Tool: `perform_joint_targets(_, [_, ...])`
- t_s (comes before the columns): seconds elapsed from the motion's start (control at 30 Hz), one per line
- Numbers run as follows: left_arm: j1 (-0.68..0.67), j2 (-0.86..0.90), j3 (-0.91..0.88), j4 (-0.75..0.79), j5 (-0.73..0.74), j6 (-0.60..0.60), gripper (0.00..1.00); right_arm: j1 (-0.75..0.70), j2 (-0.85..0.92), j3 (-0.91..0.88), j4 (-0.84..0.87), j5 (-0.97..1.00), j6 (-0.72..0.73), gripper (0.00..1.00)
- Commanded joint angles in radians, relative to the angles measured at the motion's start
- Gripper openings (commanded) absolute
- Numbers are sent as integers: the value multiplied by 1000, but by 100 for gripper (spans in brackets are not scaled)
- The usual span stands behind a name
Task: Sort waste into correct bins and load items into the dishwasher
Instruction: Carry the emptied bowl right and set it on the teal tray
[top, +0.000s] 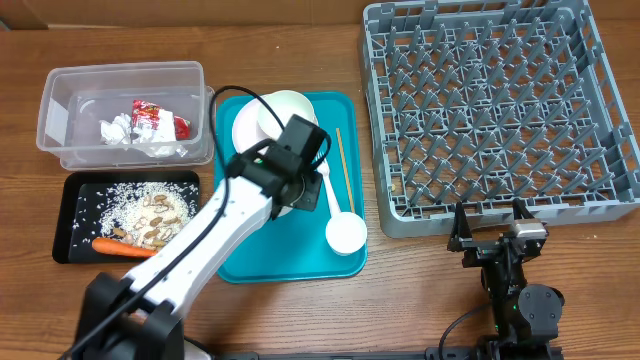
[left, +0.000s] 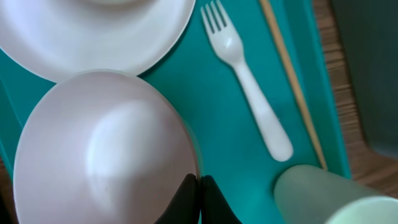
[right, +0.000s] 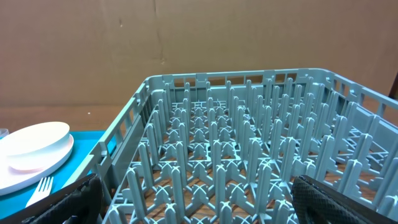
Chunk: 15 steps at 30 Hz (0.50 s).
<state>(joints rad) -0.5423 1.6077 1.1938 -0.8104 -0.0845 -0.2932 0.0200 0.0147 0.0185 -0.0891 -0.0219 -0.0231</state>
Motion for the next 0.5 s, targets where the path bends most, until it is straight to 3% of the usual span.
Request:
perform_joint_targets(0.0, [-1, 61, 19, 2, -34, -22, 4, -5, -12, -11, 7, -2, 0, 100])
perform_joint_targets(0.13, [-2, 95, 19, 3, 27, -22, 6, -5, -12, -11, 7, -2, 0, 100])
perform_joint_targets(0.3, [-1, 98, 19, 3, 33, -21, 20, -5, -12, -11, 7, -2, 0, 100])
perform_joint_targets(0.33, [-1, 98, 19, 2, 33, -21, 26, -5, -12, -11, 7, -2, 0, 100])
perform_joint_targets(0.4, [0, 98, 19, -1, 25, -17, 48, -5, -11, -11, 7, -2, 0, 100])
perform_joint_targets(0.47, [2, 98, 23, 0, 8, 6, 58, -5, -12, -11, 7, -2, 0, 100])
